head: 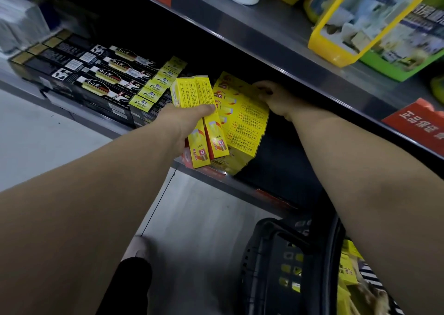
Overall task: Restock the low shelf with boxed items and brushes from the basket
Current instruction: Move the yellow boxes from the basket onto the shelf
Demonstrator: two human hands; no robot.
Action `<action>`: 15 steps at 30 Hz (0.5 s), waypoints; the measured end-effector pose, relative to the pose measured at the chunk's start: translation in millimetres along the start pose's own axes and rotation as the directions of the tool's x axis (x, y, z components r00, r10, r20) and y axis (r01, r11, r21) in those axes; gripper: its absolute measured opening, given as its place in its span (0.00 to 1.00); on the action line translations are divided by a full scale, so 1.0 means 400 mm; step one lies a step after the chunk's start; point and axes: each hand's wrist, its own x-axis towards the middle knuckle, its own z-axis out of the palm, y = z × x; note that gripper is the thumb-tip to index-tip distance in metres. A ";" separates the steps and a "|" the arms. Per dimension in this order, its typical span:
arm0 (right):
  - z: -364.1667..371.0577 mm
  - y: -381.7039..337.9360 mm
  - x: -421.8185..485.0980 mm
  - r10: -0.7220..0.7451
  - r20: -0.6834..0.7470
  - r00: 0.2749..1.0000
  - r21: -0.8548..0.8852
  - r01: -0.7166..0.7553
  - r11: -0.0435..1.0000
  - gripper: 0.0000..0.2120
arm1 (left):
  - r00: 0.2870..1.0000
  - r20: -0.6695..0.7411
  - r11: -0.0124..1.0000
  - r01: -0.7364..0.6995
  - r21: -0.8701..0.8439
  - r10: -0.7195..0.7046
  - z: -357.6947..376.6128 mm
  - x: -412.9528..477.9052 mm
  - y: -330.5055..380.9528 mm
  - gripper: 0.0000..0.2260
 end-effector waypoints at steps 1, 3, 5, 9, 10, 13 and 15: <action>0.000 -0.004 -0.002 0.001 0.003 1.000 -0.026 -0.001 1.000 0.18 | 1.000 -0.002 1.000 -0.002 0.004 0.002 0.001 0.001 -0.002 0.20; -0.001 -0.013 -0.008 0.009 0.019 1.000 -0.107 -0.007 0.994 0.18 | 1.000 -0.012 1.000 -0.001 0.011 0.001 0.002 0.004 -0.006 0.23; -0.001 -0.037 -0.022 0.006 0.007 1.000 -0.235 -0.004 0.972 0.20 | 1.000 -0.026 1.000 -0.002 0.017 0.003 0.001 0.003 -0.007 0.24; -0.013 -0.122 -0.110 -0.136 0.057 0.989 -0.254 0.146 0.956 0.30 | 1.000 -0.013 0.999 -0.012 0.045 0.013 -0.011 -0.006 -0.006 0.28; -0.017 -0.144 -0.148 -0.200 0.130 0.971 -0.229 0.225 0.947 0.36 | 1.000 0.025 0.998 -0.011 0.065 0.009 -0.016 -0.011 -0.006 0.28; -0.022 -0.191 -0.263 -0.398 0.312 0.863 -0.263 0.481 0.836 0.49 | 0.973 0.222 0.989 0.029 0.143 -0.061 -0.030 -0.042 0.002 0.22; -0.021 -0.206 -0.319 -0.473 0.334 0.816 -0.306 0.568 0.764 0.47 | 0.932 0.344 0.984 0.053 0.172 -0.110 -0.032 -0.074 0.010 0.22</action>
